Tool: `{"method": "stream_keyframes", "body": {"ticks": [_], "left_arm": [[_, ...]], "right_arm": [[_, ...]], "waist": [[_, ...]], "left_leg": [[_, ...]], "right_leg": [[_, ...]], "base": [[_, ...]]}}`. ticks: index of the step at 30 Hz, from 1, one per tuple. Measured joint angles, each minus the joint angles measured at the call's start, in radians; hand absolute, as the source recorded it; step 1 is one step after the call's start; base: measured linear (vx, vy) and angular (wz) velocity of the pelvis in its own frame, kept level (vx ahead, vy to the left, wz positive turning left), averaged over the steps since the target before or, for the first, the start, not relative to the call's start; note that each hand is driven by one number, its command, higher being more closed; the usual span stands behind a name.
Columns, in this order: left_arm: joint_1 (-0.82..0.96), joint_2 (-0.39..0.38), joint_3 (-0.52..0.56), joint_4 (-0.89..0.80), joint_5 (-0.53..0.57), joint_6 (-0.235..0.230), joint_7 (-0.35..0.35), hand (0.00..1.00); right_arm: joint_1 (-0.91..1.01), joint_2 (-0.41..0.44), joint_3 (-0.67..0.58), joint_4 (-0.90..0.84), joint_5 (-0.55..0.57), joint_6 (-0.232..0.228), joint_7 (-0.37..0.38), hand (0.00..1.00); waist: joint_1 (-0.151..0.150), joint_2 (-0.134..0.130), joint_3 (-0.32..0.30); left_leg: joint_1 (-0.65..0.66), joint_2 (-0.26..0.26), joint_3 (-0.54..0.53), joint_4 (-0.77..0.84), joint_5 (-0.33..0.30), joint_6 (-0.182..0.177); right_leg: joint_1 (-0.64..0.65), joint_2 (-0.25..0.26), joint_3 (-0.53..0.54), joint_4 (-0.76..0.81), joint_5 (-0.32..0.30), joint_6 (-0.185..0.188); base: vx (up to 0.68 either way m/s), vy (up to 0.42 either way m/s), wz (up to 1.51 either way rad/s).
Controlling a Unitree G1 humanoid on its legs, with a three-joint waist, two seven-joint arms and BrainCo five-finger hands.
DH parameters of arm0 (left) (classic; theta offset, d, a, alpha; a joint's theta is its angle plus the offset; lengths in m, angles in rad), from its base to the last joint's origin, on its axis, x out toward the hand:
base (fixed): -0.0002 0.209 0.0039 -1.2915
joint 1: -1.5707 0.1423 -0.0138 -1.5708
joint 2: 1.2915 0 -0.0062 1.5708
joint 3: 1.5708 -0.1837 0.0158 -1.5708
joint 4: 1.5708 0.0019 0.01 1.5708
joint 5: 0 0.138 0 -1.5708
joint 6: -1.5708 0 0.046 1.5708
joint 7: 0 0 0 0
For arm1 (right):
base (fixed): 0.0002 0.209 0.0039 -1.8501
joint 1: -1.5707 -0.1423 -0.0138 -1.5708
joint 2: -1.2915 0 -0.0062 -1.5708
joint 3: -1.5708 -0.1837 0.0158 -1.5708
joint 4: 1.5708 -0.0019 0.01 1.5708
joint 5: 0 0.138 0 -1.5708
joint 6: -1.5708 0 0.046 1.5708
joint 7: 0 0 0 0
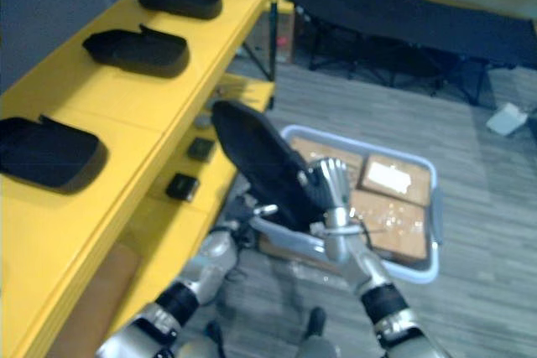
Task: Walk over and take plastic housings, then place them on the shelf
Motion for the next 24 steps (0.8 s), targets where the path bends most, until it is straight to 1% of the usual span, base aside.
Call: {"method": "stream_keyframes", "body": {"ticks": [5, 7, 8, 10, 11, 12, 13, 14, 15, 16, 18, 19, 20, 22, 24], "left_arm": [[-0.007, -0.019, 0.001, 0.008, -0.072, -0.001, -0.005, 0.0], [-0.014, -0.036, 0.003, 0.029, -0.142, -0.011, -0.012, 0.0], [-0.015, -0.037, 0.003, 0.037, -0.167, -0.015, -0.02, 0.0], [-0.015, -0.038, 0.003, 0.047, -0.253, -0.025, -0.043, 0.0], [-0.015, -0.038, 0.003, 0.048, -0.302, -0.039, -0.051, 1.0], [-0.015, -0.038, 0.01, 0.049, -0.355, -0.053, -0.07, 1.0], [-0.015, -0.039, 0.011, 0.049, -0.379, -0.061, -0.078, 1.0], [-0.015, -0.041, 0.015, 0.049, -0.442, -0.082, -0.103, 1.0], [-0.015, -0.042, 0.023, 0.049, -0.49, -0.093, -0.124, 1.0], [-0.015, -0.043, 0.026, 0.049, -0.506, -0.103, -0.132, 1.0], [-0.015, -0.056, 0.051, 0.068, -0.582, -0.131, -0.177, 1.0], [-0.015, -0.058, 0.052, 0.075, -0.595, -0.138, -0.187, 1.0], [-0.013, -0.061, 0.052, 0.08, -0.632, -0.147, -0.201, 1.0], [-0.013, -0.061, 0.061, 0.08, -0.68, -0.152, -0.22, 1.0], [-0.013, -0.06, 0.068, 0.081, -0.694, -0.154, -0.233, 1.0]], "right_arm": [[0.003, 0.018, 0.036, 0.0, 0.019, -0.001, 0.002, 1.0], [0.014, 0.034, 0.036, 0.001, 0.022, -0.001, 0.003, 1.0], [0.016, 0.036, 0.036, 0.003, 0.025, -0.001, 0.003, 1.0], [0.029, 0.039, 0.04, 0.017, 0.043, -0.003, 0.009, 1.0], [0.035, 0.044, 0.04, 0.018, 0.05, -0.003, 0.015, 1.0], [0.036, 0.052, 0.041, 0.02, 0.067, -0.003, 0.022, 1.0], [0.037, 0.055, 0.041, 0.022, 0.071, -0.003, 0.022, 1.0], [0.037, 0.061, 0.043, 0.027, 0.079, -0.003, 0.022, 1.0], [0.038, 0.068, 0.048, 0.034, 0.082, -0.003, 0.021, 1.0], [0.039, 0.071, 0.049, 0.036, 0.086, -0.004, 0.02, 1.0], [0.045, 0.08, 0.051, 0.039, 0.098, -0.008, 0.014, 1.0], [0.048, 0.083, 0.051, 0.041, 0.099, -0.009, 0.01, 1.0], [0.056, 0.092, 0.051, 0.044, 0.105, -0.01, -0.002, 1.0], [0.063, 0.104, 0.05, 0.045, 0.116, -0.01, -0.014, 1.0], [0.069, 0.112, 0.053, 0.043, 0.115, -0.033, -0.03, 1.0]], "waist": [[0.001, 0.0, 0.0], [0.002, -0.001, -0.002], [0.002, -0.001, -0.003], [0.002, -0.002, -0.017], [0.002, -0.002, -0.023], [0.001, -0.002, -0.024], [-0.001, -0.002, -0.024], [-0.002, -0.002, -0.024], [-0.002, -0.002, -0.025], [-0.003, -0.003, -0.026], [-0.005, -0.006, -0.028], [-0.005, -0.008, -0.029], [-0.004, -0.009, -0.03], [-0.004, -0.011, -0.033], [-0.007, -0.016, -0.037]], "left_leg": [[0.001, -0.006, -0.001, -0.001, 0.004, 0.003], [0.001, -0.009, -0.001, -0.002, 0.005, 0.005], [0.002, -0.009, -0.001, -0.003, 0.005, 0.005], [0.004, -0.011, -0.001, -0.011, 0.01, 0.006], [0.007, -0.012, 0.0, -0.015, 0.011, 0.006], [0.017, -0.013, 0.002, -0.022, 0.013, 0.005], [0.022, -0.014, 0.002, -0.028, 0.015, 0.006], [0.028, -0.015, 0.002, -0.031, 0.016, 0.005], [0.033, -0.016, 0.002, -0.033, 0.016, 0.005], [0.033, -0.016, 0.002, -0.034, 0.017, 0.005], [0.036, -0.021, 0.001, -0.057, 0.03, 0.006], [0.039, -0.022, 0.0, -0.067, 0.036, 0.006], [0.044, -0.023, 0.001, -0.081, 0.043, 0.005], [0.053, -0.025, 0.002, -0.102, 0.053, 0.004], [0.055, -0.025, 0.002, -0.106, 0.055, 0.004]], "right_leg": [[0.001, -0.006, -0.001, 0.0, 0.002, 0.002], [0.002, -0.008, -0.001, 0.0, 0.002, 0.003], [0.002, -0.009, -0.001, 0.0, 0.002, 0.003], [0.001, -0.01, -0.002, 0.0, 0.002, 0.004], [0.001, -0.01, -0.002, 0.0, 0.002, 0.004], [0.007, -0.011, 0.0, 0.0, 0.002, 0.004], [0.01, -0.012, -0.001, 0.0, 0.002, 0.004], [0.016, -0.013, -0.003, 0.0, 0.002, 0.004], [0.019, -0.013, -0.002, 0.0, 0.001, 0.004], [0.018, -0.014, -0.002, 0.0, 0.001, 0.005], [0.015, -0.017, -0.008, 0.0, 0.0, 0.005], [0.014, -0.017, -0.009, 0.0, 0.0, 0.005], [0.012, -0.017, -0.01, 0.0, 0.0, 0.005], [0.013, -0.016, -0.011, 0.0, 0.0, 0.004], [0.012, -0.015, -0.011, 0.0, 0.0, 0.004]], "base": [[0.0, 0.0, 0.0], [0.0, 0.0, 0.0], [0.0, 0.0, 0.0], [0.0, 0.0, 0.0], [0.0, 0.0, 0.0], [0.0, 0.0, 0.0], [0.0, 0.0, 0.0], [0.0, 0.0, 0.0], [0.0, 0.0, 0.0], [0.0, 0.0, 0.0], [-0.03, 0.0, 0.05], [-0.01, -0.001, 0.06], [0.0, 0.0, 0.0], [0.0, 0.0, 0.0], [0.0, 0.0, 0.0]]}}
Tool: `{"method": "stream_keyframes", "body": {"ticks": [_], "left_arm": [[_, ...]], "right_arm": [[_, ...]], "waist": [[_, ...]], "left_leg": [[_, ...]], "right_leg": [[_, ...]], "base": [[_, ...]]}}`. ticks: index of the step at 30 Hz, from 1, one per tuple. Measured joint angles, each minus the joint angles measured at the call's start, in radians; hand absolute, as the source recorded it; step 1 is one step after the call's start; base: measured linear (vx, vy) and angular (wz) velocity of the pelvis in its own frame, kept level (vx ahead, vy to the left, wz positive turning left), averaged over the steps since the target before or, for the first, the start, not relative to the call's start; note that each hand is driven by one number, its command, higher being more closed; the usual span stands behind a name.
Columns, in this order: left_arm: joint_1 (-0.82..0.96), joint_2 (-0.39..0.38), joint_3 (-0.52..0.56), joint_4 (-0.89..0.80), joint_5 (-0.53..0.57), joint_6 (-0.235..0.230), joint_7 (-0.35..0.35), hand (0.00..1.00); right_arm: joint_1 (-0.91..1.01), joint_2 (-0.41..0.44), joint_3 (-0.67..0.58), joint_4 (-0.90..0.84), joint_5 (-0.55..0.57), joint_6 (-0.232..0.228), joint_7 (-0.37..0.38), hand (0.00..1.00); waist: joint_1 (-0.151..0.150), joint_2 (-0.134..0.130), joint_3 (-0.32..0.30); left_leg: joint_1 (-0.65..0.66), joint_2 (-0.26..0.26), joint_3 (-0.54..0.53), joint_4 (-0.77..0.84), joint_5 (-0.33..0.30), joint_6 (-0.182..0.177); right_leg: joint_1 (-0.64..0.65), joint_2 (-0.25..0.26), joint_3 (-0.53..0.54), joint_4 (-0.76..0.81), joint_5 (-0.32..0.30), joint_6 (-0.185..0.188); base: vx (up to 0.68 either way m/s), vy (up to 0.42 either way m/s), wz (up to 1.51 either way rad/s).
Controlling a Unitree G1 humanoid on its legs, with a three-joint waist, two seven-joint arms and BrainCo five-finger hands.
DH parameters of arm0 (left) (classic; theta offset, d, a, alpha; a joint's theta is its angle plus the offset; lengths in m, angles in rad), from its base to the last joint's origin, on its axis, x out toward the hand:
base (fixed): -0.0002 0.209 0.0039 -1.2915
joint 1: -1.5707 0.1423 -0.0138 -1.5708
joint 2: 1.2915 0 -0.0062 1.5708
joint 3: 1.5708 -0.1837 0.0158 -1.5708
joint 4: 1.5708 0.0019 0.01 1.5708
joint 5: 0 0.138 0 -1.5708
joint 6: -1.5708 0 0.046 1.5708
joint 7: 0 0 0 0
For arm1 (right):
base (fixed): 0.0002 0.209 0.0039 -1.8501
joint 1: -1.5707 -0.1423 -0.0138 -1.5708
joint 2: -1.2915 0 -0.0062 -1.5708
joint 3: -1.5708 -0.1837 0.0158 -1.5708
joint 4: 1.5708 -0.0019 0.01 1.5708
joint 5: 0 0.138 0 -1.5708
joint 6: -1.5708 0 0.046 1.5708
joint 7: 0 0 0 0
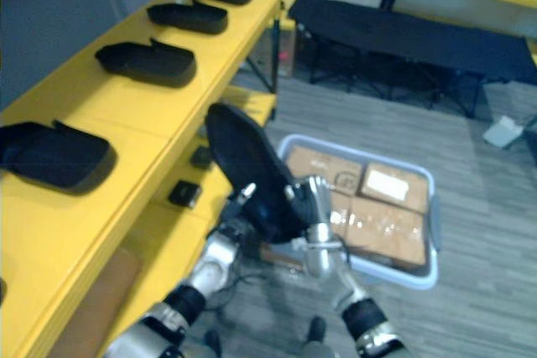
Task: Walk over and take plastic housings, then place them on the shelf
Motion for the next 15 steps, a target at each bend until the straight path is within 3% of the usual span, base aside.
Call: {"method": "stream_keyframes", "body": {"ticks": [7, 8, 11, 15], "left_arm": [[0.002, 0.0, -0.012, 0.0, 0.0, -0.011, -0.01, 1.0], [0.002, 0.0, -0.013, -0.001, 0.001, -0.012, -0.011, 1.0], [0.005, 0.0, -0.016, -0.002, 0.021, -0.027, -0.015, 1.0], [0.042, 0.004, -0.005, -0.051, 0.134, -0.085, -0.006, 1.0]], "right_arm": [[0.008, 0.019, 0.018, -0.001, 0.0, -0.011, -0.051, 1.0], [0.008, 0.019, 0.019, -0.001, 0.0, -0.011, -0.055, 0.0], [0.01, 0.022, 0.026, -0.001, 0.003, -0.018, -0.06, 0.0], [0.028, 0.023, 0.049, -0.009, 0.078, -0.043, -0.058, 0.0]], "waist": [[-0.001, -0.01, -0.007], [-0.001, -0.011, -0.007], [-0.002, -0.017, -0.012], [0.004, -0.023, -0.016]], "left_leg": [[0.014, -0.002, 0.003, -0.011, 0.002, 0.0], [0.014, -0.002, 0.003, -0.011, 0.002, 0.0], [0.014, -0.002, 0.003, -0.011, 0.003, 0.0], [0.015, 0.001, 0.003, -0.011, 0.003, -0.001]], "right_leg": [[0.008, -0.001, 0.0, 0.0, -0.001, 0.002], [0.008, -0.001, 0.0, 0.0, -0.001, 0.002], [0.008, -0.001, 0.0, 0.0, -0.001, 0.002], [0.009, -0.001, -0.001, -0.001, -0.001, 0.002]], "base": [[0.0, 0.0, 0.0], [0.0, 0.0, 0.0], [0.0, 0.0, 0.0], [0.0, 0.0, 0.0]]}}
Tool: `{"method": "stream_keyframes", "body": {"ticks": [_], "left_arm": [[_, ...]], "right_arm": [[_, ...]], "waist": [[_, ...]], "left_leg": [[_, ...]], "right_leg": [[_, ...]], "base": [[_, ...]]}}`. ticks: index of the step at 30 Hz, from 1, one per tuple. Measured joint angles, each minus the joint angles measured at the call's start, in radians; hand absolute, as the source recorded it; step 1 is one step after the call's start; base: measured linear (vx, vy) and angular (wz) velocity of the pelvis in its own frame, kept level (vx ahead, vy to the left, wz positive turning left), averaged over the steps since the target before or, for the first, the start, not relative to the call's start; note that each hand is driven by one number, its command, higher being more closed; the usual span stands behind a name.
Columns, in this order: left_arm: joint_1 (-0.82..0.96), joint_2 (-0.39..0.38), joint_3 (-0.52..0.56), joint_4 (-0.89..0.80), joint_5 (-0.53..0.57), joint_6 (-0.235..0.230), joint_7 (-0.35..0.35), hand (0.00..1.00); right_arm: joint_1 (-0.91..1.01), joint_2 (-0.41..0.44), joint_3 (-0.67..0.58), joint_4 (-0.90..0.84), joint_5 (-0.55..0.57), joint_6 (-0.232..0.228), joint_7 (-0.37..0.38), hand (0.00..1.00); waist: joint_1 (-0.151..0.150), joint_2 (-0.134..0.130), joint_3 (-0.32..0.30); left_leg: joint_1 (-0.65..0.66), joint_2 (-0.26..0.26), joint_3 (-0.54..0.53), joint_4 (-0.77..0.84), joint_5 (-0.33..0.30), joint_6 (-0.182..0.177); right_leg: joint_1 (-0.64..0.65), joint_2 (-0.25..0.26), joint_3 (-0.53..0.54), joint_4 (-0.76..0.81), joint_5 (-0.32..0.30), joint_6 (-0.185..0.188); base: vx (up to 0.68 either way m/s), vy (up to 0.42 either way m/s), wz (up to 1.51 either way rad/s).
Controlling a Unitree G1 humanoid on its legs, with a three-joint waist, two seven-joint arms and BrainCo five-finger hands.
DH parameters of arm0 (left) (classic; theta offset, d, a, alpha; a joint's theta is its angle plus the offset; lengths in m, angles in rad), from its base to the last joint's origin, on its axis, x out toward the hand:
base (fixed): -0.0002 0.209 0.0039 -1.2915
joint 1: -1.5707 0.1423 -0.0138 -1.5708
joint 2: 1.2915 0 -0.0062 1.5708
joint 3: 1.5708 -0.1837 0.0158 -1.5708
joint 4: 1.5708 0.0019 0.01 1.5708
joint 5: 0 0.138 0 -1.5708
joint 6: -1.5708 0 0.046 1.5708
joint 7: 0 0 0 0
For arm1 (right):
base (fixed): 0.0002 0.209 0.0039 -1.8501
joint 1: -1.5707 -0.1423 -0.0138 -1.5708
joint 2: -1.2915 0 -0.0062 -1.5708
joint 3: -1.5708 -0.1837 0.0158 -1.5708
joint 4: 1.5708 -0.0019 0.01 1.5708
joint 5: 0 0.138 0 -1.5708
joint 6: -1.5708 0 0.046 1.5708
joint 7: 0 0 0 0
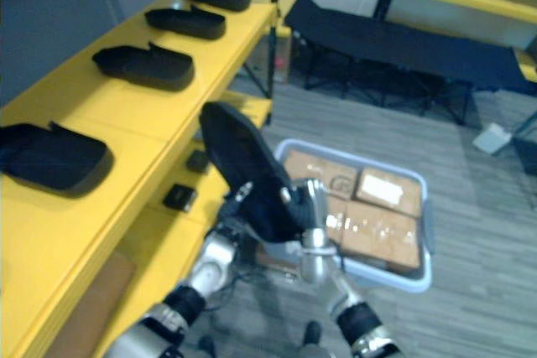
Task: Walk over and take plastic housings, then place them on the shelf
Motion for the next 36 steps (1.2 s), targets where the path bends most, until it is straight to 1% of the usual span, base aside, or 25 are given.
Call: {"method": "stream_keyframes", "body": {"ticks": [1, 3, 4, 5, 6, 7, 8, 9, 10, 11, 13, 14, 16, 17, 18, 19, 22, 25, 27, 28, 29, 31, 32, 34, 36], "left_arm": [[0.009, 0.002, 0.003, -0.022, 0.023, -0.003, 0.006, 1.0], [0.046, 0.012, 0.044, -0.134, 0.17, -0.011, 0.069, 1.0], [0.052, 0.017, 0.054, -0.165, 0.213, -0.011, 0.091, 1.0], [0.063, 0.026, 0.079, -0.226, 0.32, -0.011, 0.147, 1.0], [0.072, 0.029, 0.125, -0.281, 0.446, -0.011, 0.213, 1.0], [0.083, 0.028, 0.15, -0.308, 0.502, -0.01, 0.244, 1.0], [0.109, 0.028, 0.195, -0.36, 0.622, -0.01, 0.308, 1.0], [0.142, 0.03, 0.24, -0.409, 0.713, -0.009, 0.354, 1.0], [0.159, 0.034, 0.263, -0.434, 0.751, -0.009, 0.376, 1.0], [0.184, 0.037, 0.297, -0.474, 0.814, -0.008, 0.411, 1.0], [0.249, 0.056, 0.374, -0.569, 0.945, -0.009, 0.488, 1.0], [0.264, 0.063, 0.393, -0.585, 0.98, -0.009, 0.507, 1.0], [0.32, 0.076, 0.475, -0.637, 1.1, -0.004, 0.564, 1.0], [0.334, 0.075, 0.494, -0.652, 1.124, 0.002, 0.572, 1.0], [0.356, 0.076, 0.525, -0.675, 1.161, 0.009, 0.586, 1.0], [0.378, 0.076, 0.551, -0.698, 1.182, 0.013, 0.589, 1.0], [0.42, 0.076, 0.599, -0.722, 1.207, 0.013, 0.593, 1.0], [0.469, 0.073, 0.629, -0.748, 1.197, 0.008, 0.589, 1.0], [0.525, 0.06, 0.635, -0.801, 1.139, -0.006, 0.582, 1.0], [0.539, 0.056, 0.636, -0.815, 1.118, -0.011, 0.581, 1.0], [0.562, 0.043, 0.638, -0.836, 1.081, -0.03, 0.578, 1.0], [0.579, 0.008, 0.648, -0.866, 1.059, -0.049, 0.579, 1.0], [0.587, -0.009, 0.655, -0.886, 1.053, -0.062, 0.579, 1.0], [0.608, -0.019, 0.658, -0.935, 1.054, -0.068, 0.586, 1.0], [0.629, -0.019, 0.704, -0.999, 1.061, -0.075, 0.588, 1.0]], "right_arm": [[0.005, 0.0, 0.0, -0.009, 0.009, -0.005, 0.001, 0.0], [0.016, 0.0, 0.01, -0.063, 0.07, -0.01, 0.03, 0.0], [0.018, -0.001, 0.01, -0.083, 0.085, -0.01, 0.039, 0.0], [0.027, -0.002, 0.01, -0.143, 0.131, -0.008, 0.074, 0.0], [0.047, -0.004, 0.008, -0.225, 0.182, -0.007, 0.125, 0.0], [0.058, -0.005, 0.008, -0.263, 0.202, -0.007, 0.151, 0.0], [0.083, -0.007, 0.005, -0.34, 0.238, -0.004, 0.209, 0.0], [0.109, -0.014, -0.008, -0.416, 0.265, -0.003, 0.252, 0.0], [0.123, -0.018, -0.023, -0.454, 0.284, -0.002, 0.269, 0.0], [0.146, -0.022, -0.062, -0.513, 0.316, -0.001, 0.284, 0.0], [0.205, -0.029, -0.198, -0.615, 0.396, -0.002, 0.284, 0.0], [0.219, -0.029, -0.233, -0.627, 0.418, -0.004, 0.285, 0.0], [0.288, -0.027, -0.343, -0.654, 0.519, -0.012, 0.292, 0.0], [0.305, -0.024, -0.365, -0.657, 0.546, -0.015, 0.307, 0.0], [0.335, -0.017, -0.398, -0.665, 0.611, -0.02, 0.346, 0.0], [0.358, -0.009, -0.418, -0.67, 0.701, -0.037, 0.4, 0.0], [0.4, 0.027, -0.465, -0.665, 0.824, -0.043, 0.488, 0.0], [0.425, 0.055, -0.492, -0.593, 0.903, -0.036, 0.556, 0.0], [0.456, 0.074, -0.517, -0.512, 0.923, -0.009, 0.604, 0.0], [0.463, 0.077, -0.52, -0.491, 0.921, -0.002, 0.612, 0.0], [0.471, 0.082, -0.523, -0.452, 0.908, 0.007, 0.612, 0.0], [0.474, 0.087, -0.526, -0.399, 0.905, 0.009, 0.61, 0.0], [0.471, 0.089, -0.524, -0.374, 0.905, 0.008, 0.61, 0.0], [0.463, 0.1, -0.52, -0.36, 0.903, 0.007, 0.61, 0.0], [0.409, 0.097, -0.496, -0.322, 0.863, 0.007, 0.597, 0.0]], "waist": [[0.003, 0.0, 0.0], [0.009, 0.0, 0.0], [0.009, 0.0, 0.0], [0.009, 0.0, 0.0], [0.01, 0.0, -0.004], [0.01, 0.001, -0.01], [0.009, 0.003, -0.024], [0.009, 0.007, -0.038], [0.009, 0.008, -0.043], [0.009, 0.01, -0.047], [0.009, 0.011, -0.048], [0.009, 0.011, -0.048], [0.007, 0.018, -0.069], [0.005, 0.021, -0.074], [0.003, 0.029, -0.083], [0.0, 0.039, -0.089], [-0.006, 0.059, -0.1], [-0.012, 0.07, -0.103], [-0.011, 0.075, -0.102], [-0.01, 0.076, -0.102], [-0.008, 0.079, -0.101], [0.007, 0.084, -0.1], [0.021, 0.088, -0.097], [0.037, 0.095, -0.098], [0.069, 0.105, -0.093]], "left_leg": [[0.0, 0.0, 0.0, 0.0, 0.0, 0.0], [0.0, 0.002, -0.002, 0.002, 0.0, 0.0], [0.0, 0.002, -0.004, 0.003, 0.0, 0.0], [0.001, 0.002, -0.007, 0.005, 0.0, 0.0], [0.001, 0.001, -0.01, 0.005, 0.0, 0.0], [0.001, 0.002, -0.01, 0.005, 0.0, -0.001], [0.003, 0.004, -0.011, 0.005, 0.0, -0.001], [0.006, 0.005, -0.011, 0.005, -0.002, -0.003], [0.008, 0.005, -0.011, 0.005, -0.003, -0.004], [0.013, 0.006, -0.01, 0.005, -0.005, -0.006], [0.027, 0.007, -0.008, 0.005, -0.009, -0.007], [0.031, 0.007, -0.006, 0.005, -0.011, -0.007], [0.034, 0.008, -0.002, 0.005, -0.017, -0.008], [0.034, 0.008, -0.002, 0.005, -0.019, -0.009], [0.035, 0.009, 0.0, 0.005, -0.022, -0.01], [0.035, 0.01, 0.0, 0.005, -0.023, -0.011], [0.034, 0.015, 0.001, 0.005, -0.026, -0.014], [0.034, 0.021, 0.0, 0.005, -0.028, -0.017], [0.034, 0.021, -0.001, 0.004, -0.03, -0.018], [0.033, 0.02, -0.002, 0.003, -0.031, -0.017], [0.032, 0.019, -0.009, 0.004, -0.032, -0.016], [0.03, 0.017, -0.026, 0.004, -0.034, -0.016], [0.027, 0.015, -0.044, 0.004, -0.034, -0.016], [0.01, 0.011, -0.087, 0.008, -0.033, -0.015], [-0.005, 0.006, -0.135, 0.014, -0.033, -0.015]], "right_leg": [[0.0, 0.0, 0.0, 0.0, 0.0, 0.0], [0.003, 0.001, -0.003, -0.001, 0.0, 0.0], [0.004, 0.001, -0.005, -0.001, 0.0, 0.0], [0.008, 0.001, -0.01, -0.001, -0.003, 0.0], [0.012, 0.002, -0.019, -0.001, -0.007, -0.002], [0.011, 0.003, -0.02, -0.001, -0.009, -0.003], [0.011, 0.005, -0.022, -0.001, -0.014, -0.005], [0.014, 0.006, -0.023, -0.001, -0.017, -0.005], [0.015, 0.007, -0.023, -0.001, -0.018, -0.005], [0.018, 0.007, -0.023, -0.001, -0.02, -0.004], [0.031, 0.008, -0.024, -0.001, -0.027, -0.006], [0.034, 0.008, -0.023, -0.001, -0.031, -0.007], [0.035, 0.008, -0.024, -0.009, -0.04, -0.009], [0.035, 0.009, -0.024, -0.009, -0.041, -0.01], [0.035, 0.01, -0.024, -0.009, -0.043, -0.011], [0.034, 0.011, -0.025, -0.01, -0.044, -0.012], [0.034, 0.015, -0.025, -0.01, -0.048, -0.012], [0.034, 0.021, -0.027, -0.01, -0.053, -0.011], [0.034, 0.021, -0.03, -0.01, -0.057, -0.01], [0.035, 0.021, -0.032, -0.01, -0.059, -0.01], [0.042, 0.018, -0.048, -0.01, -0.062, -0.01], [0.053, 0.016, -0.069, -0.01, -0.067, -0.01], [0.065, 0.014, -0.091, -0.01, -0.072, -0.005], [0.082, 0.011, -0.136, -0.01, -0.079, 0.001], [0.104, 0.01, -0.185, -0.004, -0.08, 0.012]], "base": [[0.0, 0.0, 0.0], [0.0, 0.0, 0.0], [-0.01, 0.0, 0.06], [-0.01, 0.001, 0.09], [-0.01, 0.001, 0.07], [0.0, -0.001, 0.05], [0.0, 0.0, 0.0], [0.0, 0.0, 0.0], [0.0, 0.0, 0.0], [0.0, 0.0, 0.0], [0.01, 0.004, -0.02], [0.01, 0.01, -0.05], [0.01, 0.013, -0.05], [0.02, 0.012, -0.03], [0.03, 0.014, -0.02], [0.03, 0.01, -0.02], [0.01, 0.003, 0.0], [0.0, 0.0, 0.0], [0.0, 0.0, 0.0], [0.03, 0.015, 0.09], [0.03, 0.017, 0.18], [0.03, 0.019, 0.29], [0.03, 0.008, 0.5], [0.03, 0.004, 0.61], [0.04, 0.005, 0.6]]}}
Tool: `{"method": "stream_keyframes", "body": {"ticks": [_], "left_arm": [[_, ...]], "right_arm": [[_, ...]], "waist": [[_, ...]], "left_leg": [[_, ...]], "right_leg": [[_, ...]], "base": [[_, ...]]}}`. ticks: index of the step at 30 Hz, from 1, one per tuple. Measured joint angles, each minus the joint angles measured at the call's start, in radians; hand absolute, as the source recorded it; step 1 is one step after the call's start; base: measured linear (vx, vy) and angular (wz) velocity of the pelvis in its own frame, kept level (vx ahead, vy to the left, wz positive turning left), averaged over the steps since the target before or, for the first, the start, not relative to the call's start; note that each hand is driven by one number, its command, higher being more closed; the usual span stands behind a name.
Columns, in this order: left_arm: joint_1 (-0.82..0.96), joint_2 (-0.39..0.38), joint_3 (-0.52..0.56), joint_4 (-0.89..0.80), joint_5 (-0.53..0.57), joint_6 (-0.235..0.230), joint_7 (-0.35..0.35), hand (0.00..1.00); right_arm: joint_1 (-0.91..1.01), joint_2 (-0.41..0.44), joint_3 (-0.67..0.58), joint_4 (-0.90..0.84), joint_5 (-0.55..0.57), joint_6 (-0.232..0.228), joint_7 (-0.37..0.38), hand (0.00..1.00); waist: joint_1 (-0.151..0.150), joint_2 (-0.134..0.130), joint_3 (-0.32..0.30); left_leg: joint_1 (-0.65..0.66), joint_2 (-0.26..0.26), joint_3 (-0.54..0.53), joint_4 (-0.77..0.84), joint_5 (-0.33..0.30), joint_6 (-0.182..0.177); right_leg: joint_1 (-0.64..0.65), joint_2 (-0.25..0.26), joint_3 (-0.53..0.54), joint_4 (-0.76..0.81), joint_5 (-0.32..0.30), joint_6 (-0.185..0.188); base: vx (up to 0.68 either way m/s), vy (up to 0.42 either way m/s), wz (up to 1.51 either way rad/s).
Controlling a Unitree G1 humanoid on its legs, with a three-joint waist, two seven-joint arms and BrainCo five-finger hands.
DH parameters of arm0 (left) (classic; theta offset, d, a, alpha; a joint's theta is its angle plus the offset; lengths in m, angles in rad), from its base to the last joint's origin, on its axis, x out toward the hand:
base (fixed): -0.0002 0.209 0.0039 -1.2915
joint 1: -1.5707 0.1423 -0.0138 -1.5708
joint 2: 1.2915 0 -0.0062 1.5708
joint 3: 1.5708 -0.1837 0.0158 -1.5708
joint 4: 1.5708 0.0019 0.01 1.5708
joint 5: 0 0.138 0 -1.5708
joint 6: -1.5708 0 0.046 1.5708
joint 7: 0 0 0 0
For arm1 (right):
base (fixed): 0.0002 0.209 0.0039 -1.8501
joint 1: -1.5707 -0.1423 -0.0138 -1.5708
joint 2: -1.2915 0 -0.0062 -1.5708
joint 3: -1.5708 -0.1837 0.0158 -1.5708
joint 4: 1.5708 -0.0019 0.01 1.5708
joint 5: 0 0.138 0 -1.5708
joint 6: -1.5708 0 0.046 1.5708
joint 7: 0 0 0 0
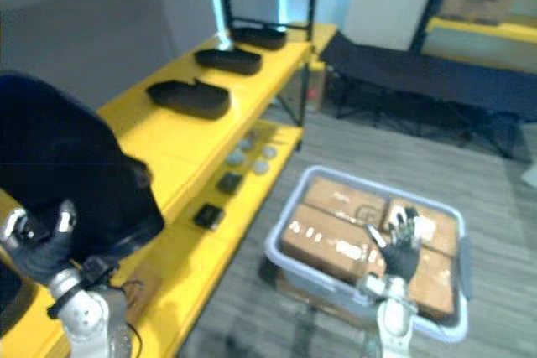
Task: Walk over and take plastic housings, then place them on the shelf
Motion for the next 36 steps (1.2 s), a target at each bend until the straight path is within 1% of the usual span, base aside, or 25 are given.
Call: {"method": "stream_keyframes", "body": {"ticks": [2, 3, 5, 7, 8, 10, 12, 13, 15, 16, 17, 18, 20, 21, 23, 25, 26, 27, 28, 30, 31, 32, 33, 35, 36], "left_arm": [[0.007, 0.0, 0.044, -0.03, 0.011, -0.001, 0.006, 1.0], [0.011, 0.0, 0.088, -0.054, 0.012, -0.001, 0.007, 1.0], [0.021, -0.001, 0.129, -0.068, 0.012, -0.002, 0.005, 1.0], [0.058, -0.009, 0.191, -0.072, 0.01, -0.001, 0.002, 1.0], [0.073, -0.014, 0.208, -0.072, 0.008, -0.001, -0.002, 1.0], [0.132, -0.053, 0.259, -0.074, -0.009, -0.002, -0.022, 1.0], [0.185, -0.091, 0.278, -0.074, -0.043, -0.004, -0.048, 1.0], [0.213, -0.11, 0.274, -0.074, -0.063, -0.006, -0.069, 1.0], [0.222, -0.114, 0.271, -0.074, -0.072, -0.011, -0.107, 1.0], [0.222, -0.113, 0.271, -0.076, -0.08, -0.017, -0.118, 1.0], [0.215, -0.11, 0.269, -0.086, -0.115, -0.038, -0.165, 1.0], [0.205, -0.106, 0.252, -0.106, -0.136, -0.056, -0.203, 1.0], [0.199, -0.103, 0.221, -0.134, -0.137, -0.072, -0.228, 1.0], [0.193, -0.1, 0.213, -0.159, -0.136, -0.073, -0.228, 1.0], [0.17, -0.085, 0.198, -0.178, -0.127, -0.073, -0.225, 1.0], [0.128, -0.049, 0.176, -0.194, -0.107, -0.07, -0.222, 1.0], [0.117, -0.039, 0.171, -0.194, -0.093, -0.069, -0.22, 1.0], [0.096, -0.01, 0.159, -0.194, -0.075, -0.064, -0.221, 1.0], [0.071, 0.029, 0.136, -0.191, -0.071, -0.058, -0.225, 1.0], [0.024, 0.081, 0.115, -0.179, -0.053, -0.054, -0.237, 1.0], [-0.016, 0.11, 0.101, -0.156, -0.051, -0.049, -0.244, 1.0], [-0.039, 0.121, 0.096, -0.138, -0.051, -0.047, -0.248, 1.0], [-0.068, 0.127, 0.096, -0.107, -0.053, -0.042, -0.253, 1.0], [-0.067, 0.121, 0.095, -0.092, -0.057, -0.038, -0.253, 1.0], [-0.049, 0.121, 0.094, -0.093, -0.057, -0.037, -0.253, 1.0]], "right_arm": [[-0.041, -0.005, 0.03, 0.032, -0.03, 0.001, -0.013, 0.0], [-0.075, -0.01, 0.065, 0.053, -0.062, 0.001, -0.028, 0.0], [-0.109, -0.013, 0.096, 0.072, -0.089, 0.003, -0.031, 0.0], [-0.161, -0.014, 0.155, 0.095, -0.118, 0.003, -0.032, 0.0], [-0.174, -0.013, 0.175, 0.104, -0.121, 0.003, -0.032, 0.0], [-0.233, -0.011, 0.256, 0.131, -0.152, 0.004, -0.031, 0.0], [-0.283, -0.012, 0.317, 0.152, -0.19, 0.02, -0.028, 0.0], [-0.302, -0.013, 0.345, 0.155, -0.198, 0.037, -0.028, 0.0], [-0.308, -0.013, 0.359, 0.155, -0.205, 0.059, -0.028, 0.0], [-0.308, -0.014, 0.36, 0.154, -0.208, 0.068, -0.028, 0.0], [-0.307, -0.021, 0.358, 0.149, -0.216, 0.081, -0.04, 0.0], [-0.295, -0.033, 0.354, 0.138, -0.22, 0.093, -0.057, 0.0], [-0.278, -0.05, 0.344, 0.134, -0.245, 0.115, -0.076, 0.0], [-0.269, -0.047, 0.339, 0.128, -0.256, 0.12, -0.077, 0.0], [-0.25, -0.046, 0.327, 0.097, -0.25, 0.119, -0.069, 0.0], [-0.212, -0.041, 0.287, 0.047, -0.229, 0.114, -0.037, 0.0], [-0.2, -0.041, 0.273, 0.034, -0.229, 0.11, -0.025, 0.0], [-0.172, -0.041, 0.247, 0.013, -0.227, 0.101, -0.004, 0.0], [-0.141, -0.042, 0.222, -0.008, -0.224, 0.083, 0.006, 0.0], [-0.118, -0.043, 0.185, -0.021, -0.224, 0.056, 0.022, 0.0], [-0.116, -0.045, 0.174, -0.022, -0.223, 0.033, 0.035, 0.0], [-0.118, -0.046, 0.174, -0.024, -0.223, 0.024, 0.044, 0.0], [-0.129, -0.048, 0.181, -0.025, -0.223, 0.014, 0.062, 0.0], [-0.153, -0.054, 0.19, -0.027, -0.223, -0.004, 0.086, 0.0], [-0.172, -0.061, 0.19, -0.028, -0.22, -0.005, 0.096, 0.0]], "waist": [[0.024, 0.004, 0.001], [0.047, 0.005, 0.0], [0.073, 0.002, 0.001], [0.118, -0.004, 0.005], [0.129, -0.005, 0.004], [0.18, -0.019, 0.011], [0.208, -0.02, 0.021], [0.218, -0.013, 0.028], [0.218, -0.003, 0.049], [0.216, -0.003, 0.049], [0.211, -0.01, 0.051], [0.201, -0.016, 0.052], [0.203, -0.022, 0.063], [0.202, -0.03, 0.073], [0.2, -0.031, 0.089], [0.179, -0.035, 0.099], [0.171, -0.037, 0.101], [0.152, -0.042, 0.103], [0.13, -0.049, 0.102], [0.105, -0.059, 0.101], [0.099, -0.053, 0.106], [0.099, -0.057, 0.108], [0.104, -0.069, 0.109], [0.108, -0.05, 0.121], [0.11, -0.032, 0.132]], "left_leg": [[-0.003, -0.006, -0.032, 0.002, 0.0, 0.0], [-0.017, -0.014, -0.071, 0.008, 0.0, 0.0], [-0.026, -0.023, -0.105, 0.009, 0.001, 0.002], [-0.032, -0.038, -0.148, 0.013, 0.002, 0.007], [-0.031, -0.041, -0.158, 0.013, 0.002, 0.008], [-0.03, -0.046, -0.167, 0.035, -0.012, 0.013], [-0.031, -0.051, -0.174, 0.079, -0.036, 0.013], [-0.033, -0.053, -0.186, 0.115, -0.058, 0.017], [-0.038, -0.065, -0.21, 0.162, -0.081, 0.026], [-0.053, -0.068, -0.21, 0.175, -0.085, 0.03], [-0.08, -0.064, -0.192, 0.197, -0.095, 0.045], [-0.109, -0.048, -0.155, 0.21, -0.082, 0.044], [-0.118, -0.06, -0.148, 0.2, -0.056, 0.033], [-0.119, -0.071, -0.145, 0.196, -0.054, 0.035], [-0.121, -0.081, -0.14, 0.196, -0.056, 0.041], [-0.136, -0.092, -0.144, 0.195, -0.063, 0.056], [-0.137, -0.094, -0.15, 0.192, -0.062, 0.059], [-0.134, -0.099, -0.17, 0.176, -0.053, 0.064], [-0.131, -0.105, -0.202, 0.156, -0.033, 0.06], [-0.129, -0.112, -0.254, 0.109, 0.011, 0.061], [-0.134, -0.108, -0.283, 0.089, 0.033, 0.06], [-0.138, -0.113, -0.292, 0.089, 0.039, 0.06], [-0.139, -0.12, -0.304, 0.093, 0.043, 0.056], [-0.139, -0.113, -0.307, 0.102, 0.051, 0.045], [-0.139, -0.094, -0.305, 0.104, 0.058, 0.033]], "right_leg": [[0.02, -0.002, -0.036, 0.003, -0.003, 0.003], [0.04, -0.002, -0.087, 0.003, -0.003, 0.004], [0.056, -0.005, -0.124, 0.003, -0.004, 0.004], [0.084, -0.011, -0.172, 0.004, -0.005, 0.005], [0.09, -0.012, -0.178, 0.004, -0.005, 0.004], [0.107, -0.015, -0.197, 0.004, -0.015, 0.006], [0.124, -0.022, -0.2, 0.025, -0.037, 0.02], [0.144, -0.025, -0.213, 0.04, -0.051, 0.023], [0.198, -0.028, -0.27, 0.044, -0.066, 0.038], [0.21, -0.028, -0.288, 0.044, -0.07, 0.039], [0.222, -0.03, -0.333, 0.046, -0.086, 0.046], [0.223, -0.038, -0.372, 0.06, -0.093, 0.049], [0.221, -0.053, -0.39, 0.086, -0.093, 0.049], [0.22, -0.069, -0.39, 0.098, -0.093, 0.049], [0.211, -0.087, -0.385, 0.117, -0.095, 0.045], [0.173, -0.116, -0.298, 0.184, -0.115, 0.009], [0.164, -0.122, -0.26, 0.205, -0.116, 0.007], [0.143, -0.13, -0.18, 0.252, -0.113, -0.001], [0.124, -0.133, -0.103, 0.3, -0.11, -0.015], [0.091, -0.131, -0.015, 0.367, -0.112, -0.022], [0.084, -0.115, 0.034, 0.373, -0.173, -0.054], [0.089, -0.098, 0.056, 0.351, -0.205, -0.056], [0.121, -0.075, 0.041, 0.296, -0.216, -0.062], [0.155, -0.049, 0.048, 0.245, -0.209, -0.023], [0.158, -0.029, 0.048, 0.237, -0.214, -0.015]], "base": [[0.05, 0.0, 0.62], [0.03, 0.002, 0.67], [0.01, 0.012, 0.66], [0.01, 0.046, 0.63], [0.01, 0.053, 0.4], [0.01, 0.033, 0.16], [0.01, 0.027, 0.09], [0.01, 0.034, 0.27], [-0.03, 0.025, 0.56], [-0.04, 0.013, 0.82], [-0.05, 0.023, 1.01], [-0.03, 0.034, 1.01], [0.01, 0.091, 0.58], [0.02, 0.122, 0.17], [-0.01, 0.123, 0.01], [-0.02, 0.121, 0.09], [0.0, 0.131, 0.28], [0.05, 0.112, 0.54], [0.06, 0.119, 0.65], [0.08, -0.002, 0.86], [0.06, -0.082, 0.87], [0.02, -0.14, 0.66], [0.01, -0.153, 0.38], [-0.02, -0.156, 0.14], [-0.05, -0.096, -0.04]]}}
